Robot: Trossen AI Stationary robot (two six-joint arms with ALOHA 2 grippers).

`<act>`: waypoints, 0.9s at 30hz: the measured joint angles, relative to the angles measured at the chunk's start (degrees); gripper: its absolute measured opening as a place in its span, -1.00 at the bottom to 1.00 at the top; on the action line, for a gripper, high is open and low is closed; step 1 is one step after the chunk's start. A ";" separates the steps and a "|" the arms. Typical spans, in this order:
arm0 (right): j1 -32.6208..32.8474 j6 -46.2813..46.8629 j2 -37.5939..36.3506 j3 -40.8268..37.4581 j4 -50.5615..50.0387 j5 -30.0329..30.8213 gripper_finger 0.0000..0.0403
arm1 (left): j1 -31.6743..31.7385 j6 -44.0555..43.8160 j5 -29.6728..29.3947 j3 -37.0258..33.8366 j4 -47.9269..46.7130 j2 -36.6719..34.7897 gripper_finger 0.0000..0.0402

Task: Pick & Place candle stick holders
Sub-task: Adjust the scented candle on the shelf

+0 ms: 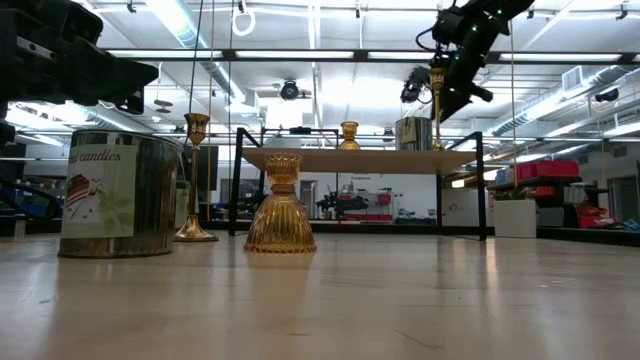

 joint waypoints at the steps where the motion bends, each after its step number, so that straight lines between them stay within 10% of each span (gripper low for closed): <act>1: -0.32 -0.02 0.00 0.00 -1.07 0.46 -0.52 | -0.01 0.00 -0.01 0.02 -0.02 0.00 -0.91; 9: -1.27 -0.37 0.23 -4.00 0.41 0.20 -0.96 | 0.00 -0.01 0.00 0.01 0.00 0.00 -0.91; 27: -3.87 0.58 0.26 -15.73 15.24 -20.13 -0.99 | 0.00 -0.01 0.01 0.01 -0.01 0.00 -0.91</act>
